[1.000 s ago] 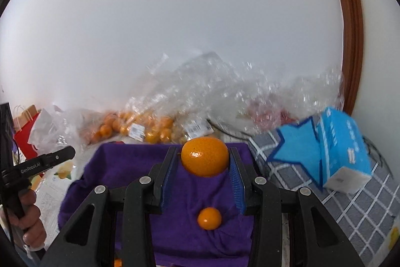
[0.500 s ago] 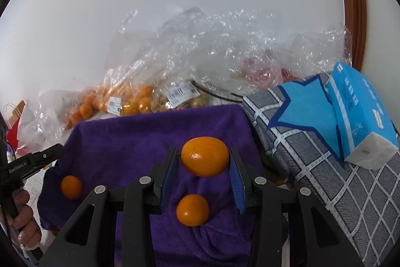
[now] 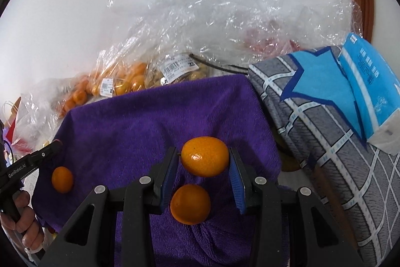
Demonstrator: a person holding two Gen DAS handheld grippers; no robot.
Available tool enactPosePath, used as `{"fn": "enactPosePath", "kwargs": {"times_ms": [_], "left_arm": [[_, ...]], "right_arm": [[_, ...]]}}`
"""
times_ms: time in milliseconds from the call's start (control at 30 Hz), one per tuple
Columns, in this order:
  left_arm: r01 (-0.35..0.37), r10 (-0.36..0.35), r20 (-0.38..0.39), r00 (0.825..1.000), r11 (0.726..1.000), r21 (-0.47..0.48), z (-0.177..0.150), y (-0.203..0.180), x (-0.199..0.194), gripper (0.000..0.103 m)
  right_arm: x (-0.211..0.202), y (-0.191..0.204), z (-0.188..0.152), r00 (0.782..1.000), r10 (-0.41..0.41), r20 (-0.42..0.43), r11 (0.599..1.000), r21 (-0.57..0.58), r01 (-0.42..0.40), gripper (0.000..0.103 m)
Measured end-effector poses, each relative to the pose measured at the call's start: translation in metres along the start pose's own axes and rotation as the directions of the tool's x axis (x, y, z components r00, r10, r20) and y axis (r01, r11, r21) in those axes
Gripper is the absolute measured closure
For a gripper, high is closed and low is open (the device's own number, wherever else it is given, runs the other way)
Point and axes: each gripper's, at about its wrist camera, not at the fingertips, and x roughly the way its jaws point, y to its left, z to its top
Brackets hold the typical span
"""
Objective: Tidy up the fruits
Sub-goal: 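Open the right gripper onto the towel while the left gripper releases the red fruit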
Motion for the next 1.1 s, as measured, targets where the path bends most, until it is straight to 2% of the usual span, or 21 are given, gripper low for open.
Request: {"fn": "enactPosePath", "kwargs": {"times_ms": [333, 467, 700, 800, 967, 1100], "left_arm": [[0.006, -0.006, 0.000, 1.000, 1.000, 0.016, -0.003, -0.001, 0.001, 0.077], [-0.003, 0.003, 0.002, 1.000, 1.000, 0.027, -0.004, -0.003, 0.002, 0.077], [-0.019, 0.019, 0.003, 1.000, 0.998, 0.052, -0.006, -0.007, 0.002, 0.077], [-0.021, 0.021, 0.003, 1.000, 0.998, 0.063, -0.007, -0.008, 0.002, 0.073], [-0.037, 0.035, 0.018, 0.999, 0.996, 0.084, -0.008, -0.011, -0.003, 0.069], [-0.052, 0.048, 0.048, 0.998, 0.995, 0.085, -0.007, -0.009, -0.018, 0.069]], "right_arm": [[0.001, 0.001, -0.001, 1.000, -0.008, -0.017, 1.000, -0.008, 0.008, 0.062], [-0.006, 0.001, -0.002, 1.000, -0.023, 0.012, 1.000, -0.016, 0.024, 0.052], [-0.020, -0.001, -0.001, 0.998, -0.025, 0.052, 1.000, -0.010, 0.025, 0.047], [-0.024, 0.000, -0.001, 0.998, -0.029, 0.058, 0.999, -0.015, 0.030, 0.043], [-0.038, 0.006, -0.001, 0.997, -0.004, 0.071, 1.000, -0.021, 0.006, 0.043], [-0.064, 0.016, -0.001, 0.992, -0.027, 0.124, 0.998, -0.048, 0.033, 0.043]]}}
